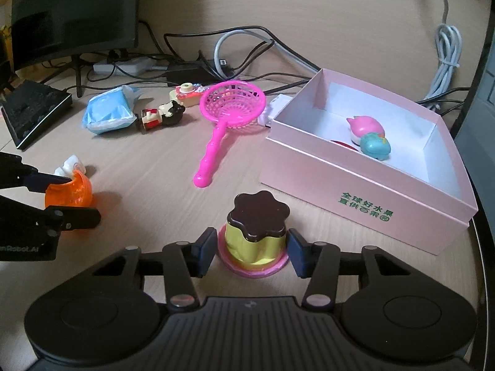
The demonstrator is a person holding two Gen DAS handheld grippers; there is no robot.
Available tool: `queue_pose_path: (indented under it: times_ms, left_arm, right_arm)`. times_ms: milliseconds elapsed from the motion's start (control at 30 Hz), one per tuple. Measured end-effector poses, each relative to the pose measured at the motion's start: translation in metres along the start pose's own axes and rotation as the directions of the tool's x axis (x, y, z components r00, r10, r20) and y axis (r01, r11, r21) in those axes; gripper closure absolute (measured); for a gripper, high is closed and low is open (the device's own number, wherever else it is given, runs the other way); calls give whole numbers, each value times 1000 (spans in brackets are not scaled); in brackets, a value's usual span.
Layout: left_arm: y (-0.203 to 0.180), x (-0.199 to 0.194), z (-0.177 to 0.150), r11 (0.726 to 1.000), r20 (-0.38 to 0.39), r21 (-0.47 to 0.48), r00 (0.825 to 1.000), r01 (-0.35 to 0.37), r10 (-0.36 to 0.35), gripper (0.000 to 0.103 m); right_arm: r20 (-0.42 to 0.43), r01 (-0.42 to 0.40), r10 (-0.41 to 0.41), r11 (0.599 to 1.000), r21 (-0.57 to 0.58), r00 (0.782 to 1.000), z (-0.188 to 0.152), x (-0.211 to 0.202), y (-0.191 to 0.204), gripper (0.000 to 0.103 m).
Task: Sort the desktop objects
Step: 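Lift the pudding toy with right gripper while left gripper lifts the orange cup, then open right gripper over the pink box while left gripper releases the orange cup inside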
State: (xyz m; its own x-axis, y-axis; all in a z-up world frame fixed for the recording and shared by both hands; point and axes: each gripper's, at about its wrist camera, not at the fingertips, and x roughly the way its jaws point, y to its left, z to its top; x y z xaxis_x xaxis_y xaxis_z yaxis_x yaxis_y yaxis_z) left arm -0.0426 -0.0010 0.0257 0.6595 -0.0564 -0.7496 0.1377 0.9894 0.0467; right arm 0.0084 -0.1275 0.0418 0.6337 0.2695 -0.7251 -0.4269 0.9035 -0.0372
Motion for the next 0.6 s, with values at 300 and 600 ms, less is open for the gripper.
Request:
queue_pose_path:
  times_ms: [300,600]
  left_arm:
    - [-14,-56,53,983,111,64,977,174,-180,45]
    - [-63,-73,158,940,313,271,904,208,-291,45]
  right_arm:
    - [95,-41,39,999,18,995,24,-83,-26,54]
    - [383,126,-143,990,69,913,90,-180,-78,54]
